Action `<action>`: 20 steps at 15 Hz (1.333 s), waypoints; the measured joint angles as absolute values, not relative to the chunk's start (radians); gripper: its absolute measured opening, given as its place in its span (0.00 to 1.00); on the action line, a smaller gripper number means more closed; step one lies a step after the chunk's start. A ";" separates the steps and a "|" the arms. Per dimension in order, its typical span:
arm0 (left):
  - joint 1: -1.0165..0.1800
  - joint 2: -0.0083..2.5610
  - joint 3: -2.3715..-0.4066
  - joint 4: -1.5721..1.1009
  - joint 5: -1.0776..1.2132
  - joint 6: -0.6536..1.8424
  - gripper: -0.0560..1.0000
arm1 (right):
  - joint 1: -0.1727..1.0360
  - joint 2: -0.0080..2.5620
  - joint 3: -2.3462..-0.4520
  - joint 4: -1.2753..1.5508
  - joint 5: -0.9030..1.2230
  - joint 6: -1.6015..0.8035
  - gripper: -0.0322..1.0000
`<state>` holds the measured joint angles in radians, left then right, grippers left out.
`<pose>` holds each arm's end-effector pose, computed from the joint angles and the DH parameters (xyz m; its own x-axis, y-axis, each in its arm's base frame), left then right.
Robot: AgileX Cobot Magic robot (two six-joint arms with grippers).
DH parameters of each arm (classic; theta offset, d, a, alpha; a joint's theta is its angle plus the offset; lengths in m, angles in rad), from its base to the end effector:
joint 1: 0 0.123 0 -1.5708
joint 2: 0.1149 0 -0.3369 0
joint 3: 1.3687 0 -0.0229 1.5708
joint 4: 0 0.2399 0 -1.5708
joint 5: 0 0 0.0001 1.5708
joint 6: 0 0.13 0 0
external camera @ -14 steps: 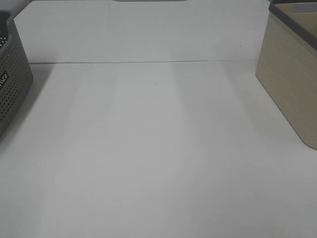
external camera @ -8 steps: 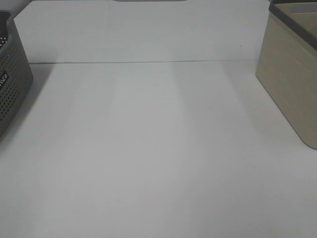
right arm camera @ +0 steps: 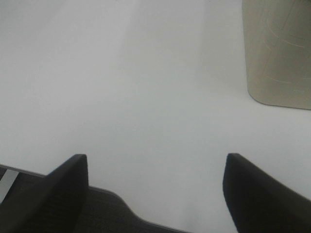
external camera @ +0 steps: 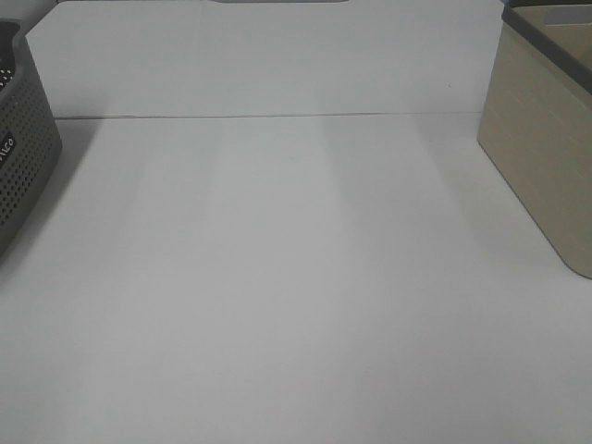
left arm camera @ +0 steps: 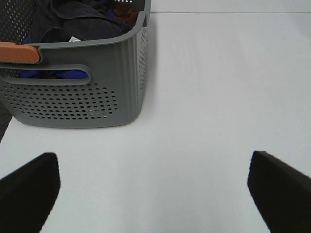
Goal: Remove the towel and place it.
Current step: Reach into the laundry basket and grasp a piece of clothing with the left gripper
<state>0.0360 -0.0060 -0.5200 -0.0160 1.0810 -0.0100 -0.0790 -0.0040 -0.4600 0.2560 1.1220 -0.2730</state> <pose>-0.0358 -0.0031 0.2577 -0.4501 -0.0338 -0.8923 -0.0313 0.9993 -0.0220 -0.0327 0.0323 0.2384 -0.5024 -0.1158 -0.8569 -0.1987 0.9799 -0.0159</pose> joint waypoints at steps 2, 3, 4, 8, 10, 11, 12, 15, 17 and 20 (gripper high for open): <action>0.036 -0.006 -0.520 -0.016 1.080 -0.010 0.99 | -0.079 -0.004 -0.460 0.256 1.122 -0.273 0.76; 0.036 -0.006 -0.520 -0.016 1.080 -0.010 0.99 | -0.079 -0.004 -0.460 0.256 1.122 -0.273 0.76; 0.036 -0.006 -0.520 -0.016 1.080 -0.010 0.99 | -0.079 -0.004 -0.460 0.256 1.122 -0.273 0.76; 0.036 -0.006 -0.520 0.008 1.080 -0.010 0.99 | -0.079 -0.004 -0.460 0.256 1.122 -0.273 0.76; 0.036 -0.006 -0.519 0.010 1.080 -0.010 0.99 | -0.079 -0.004 -0.460 0.256 1.122 -0.273 0.76; 0.036 -0.006 -0.519 0.010 1.080 -0.010 0.99 | -0.079 -0.004 -0.460 0.256 1.122 -0.273 0.76; 0.036 -0.006 -0.519 0.010 1.080 -0.010 0.99 | -0.079 -0.004 -0.460 0.256 1.122 -0.273 0.76; 0.036 -0.006 -0.519 0.010 1.080 -0.010 0.99 | -0.079 -0.004 -0.460 0.256 1.122 -0.273 0.76; 0.036 -0.006 -0.519 0.010 1.079 -0.010 0.99 | -0.079 -0.004 -0.460 0.256 1.122 -0.273 0.76; 0.036 -0.006 -0.519 0.010 1.079 -0.010 0.99 | -0.079 -0.004 -0.460 0.256 1.122 -0.273 0.76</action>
<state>0.0360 -0.0060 -0.5190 0.0100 1.0790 -0.0100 -0.0790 -0.0040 -0.4600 0.2560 1.1220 -0.2730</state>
